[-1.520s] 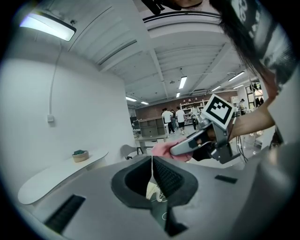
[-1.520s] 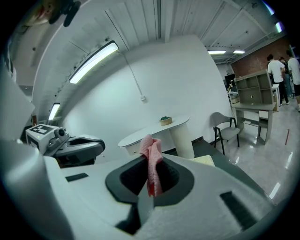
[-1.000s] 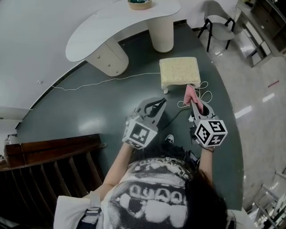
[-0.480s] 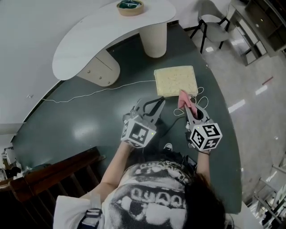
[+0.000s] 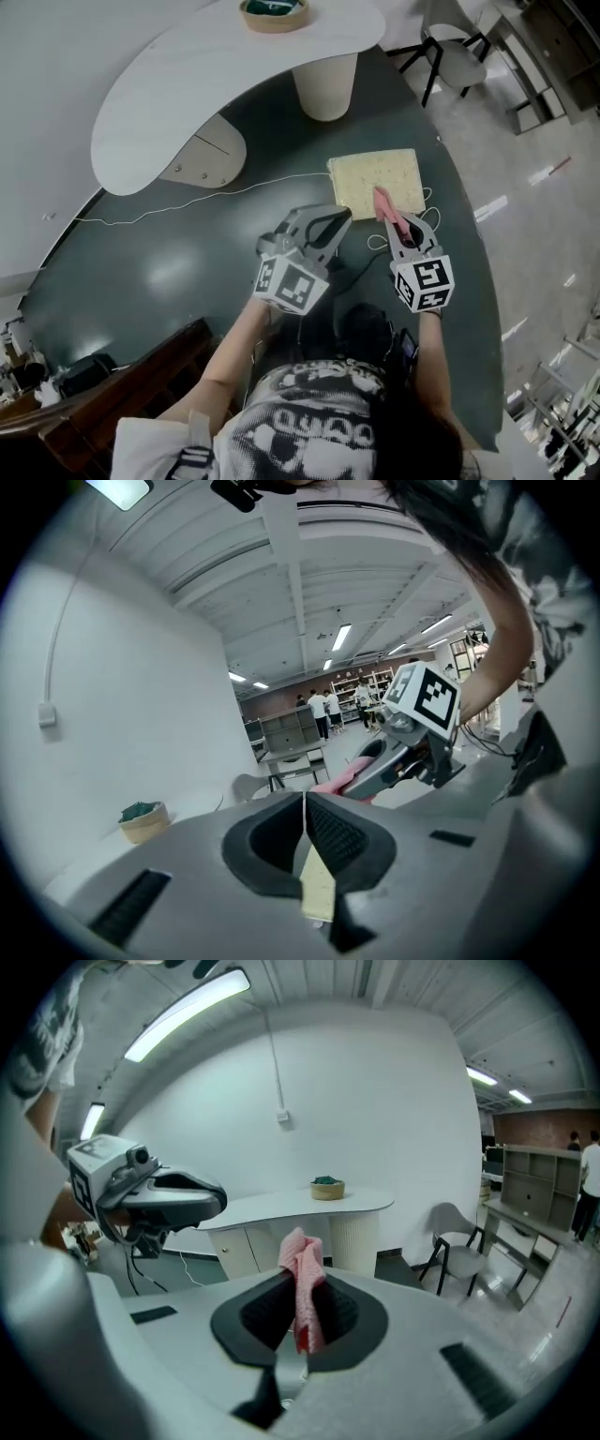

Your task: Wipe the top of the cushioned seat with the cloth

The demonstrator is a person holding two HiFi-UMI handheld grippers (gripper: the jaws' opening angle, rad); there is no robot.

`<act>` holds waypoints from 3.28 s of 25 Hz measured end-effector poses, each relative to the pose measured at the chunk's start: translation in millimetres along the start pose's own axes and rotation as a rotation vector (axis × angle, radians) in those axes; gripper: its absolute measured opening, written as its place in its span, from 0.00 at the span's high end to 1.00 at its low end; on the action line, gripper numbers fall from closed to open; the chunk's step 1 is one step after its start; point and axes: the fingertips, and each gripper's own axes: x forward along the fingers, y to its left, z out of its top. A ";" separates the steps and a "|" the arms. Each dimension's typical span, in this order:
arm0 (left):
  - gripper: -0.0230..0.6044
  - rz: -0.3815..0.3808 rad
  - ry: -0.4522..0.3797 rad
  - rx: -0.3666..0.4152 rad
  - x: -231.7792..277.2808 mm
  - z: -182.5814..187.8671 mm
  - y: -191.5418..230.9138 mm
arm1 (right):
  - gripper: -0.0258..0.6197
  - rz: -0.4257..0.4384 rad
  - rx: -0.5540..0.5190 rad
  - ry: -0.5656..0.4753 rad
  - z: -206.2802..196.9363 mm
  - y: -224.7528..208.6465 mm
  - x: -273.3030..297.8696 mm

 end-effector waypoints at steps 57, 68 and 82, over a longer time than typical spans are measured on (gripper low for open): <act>0.95 0.091 0.141 0.039 152.9 -266.2 21.2 | 0.94 0.003 -0.124 0.523 -305.4 -200.1 321.9; 0.95 0.030 0.117 0.053 197.4 -239.3 -5.2 | 0.94 -0.156 -0.078 0.550 -313.9 -307.7 263.8; 0.95 0.019 0.134 0.056 202.5 -230.6 -23.0 | 0.94 -0.176 -0.056 0.523 -310.8 -332.0 226.2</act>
